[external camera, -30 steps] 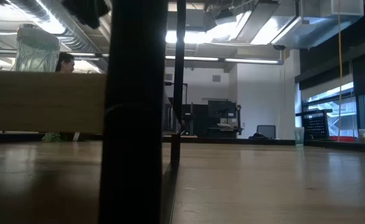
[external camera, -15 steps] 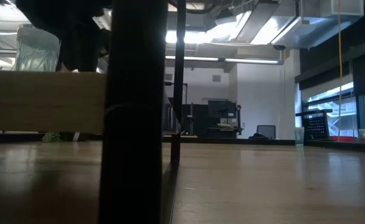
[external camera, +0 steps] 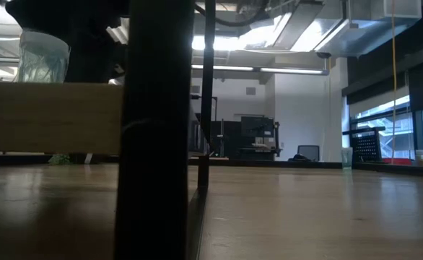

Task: Pick and place medicine bottles onto shelf by color
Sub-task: Adjust the pill bottles on the shelf

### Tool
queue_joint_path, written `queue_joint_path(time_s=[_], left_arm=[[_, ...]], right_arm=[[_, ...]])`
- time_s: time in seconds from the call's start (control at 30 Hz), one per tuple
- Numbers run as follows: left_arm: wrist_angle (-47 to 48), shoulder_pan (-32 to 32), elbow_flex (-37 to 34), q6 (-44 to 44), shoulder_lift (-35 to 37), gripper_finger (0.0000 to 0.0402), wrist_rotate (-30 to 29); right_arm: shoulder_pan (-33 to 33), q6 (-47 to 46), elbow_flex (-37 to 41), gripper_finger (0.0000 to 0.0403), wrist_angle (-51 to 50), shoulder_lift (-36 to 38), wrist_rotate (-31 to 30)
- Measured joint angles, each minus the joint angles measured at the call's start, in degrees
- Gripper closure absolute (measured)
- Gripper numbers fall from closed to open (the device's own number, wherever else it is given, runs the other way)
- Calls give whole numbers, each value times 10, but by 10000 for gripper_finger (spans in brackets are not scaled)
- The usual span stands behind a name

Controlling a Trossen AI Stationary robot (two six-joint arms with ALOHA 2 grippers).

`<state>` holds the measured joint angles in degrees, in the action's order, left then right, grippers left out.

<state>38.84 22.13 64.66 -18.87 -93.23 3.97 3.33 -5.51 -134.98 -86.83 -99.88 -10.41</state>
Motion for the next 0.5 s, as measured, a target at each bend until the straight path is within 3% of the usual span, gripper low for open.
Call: queue_joint_path(time_s=[0.5], left_arm=[[-16,16,0,-9,-5,262,2]], right_arm=[[0,2,0,232,0,0,1]])
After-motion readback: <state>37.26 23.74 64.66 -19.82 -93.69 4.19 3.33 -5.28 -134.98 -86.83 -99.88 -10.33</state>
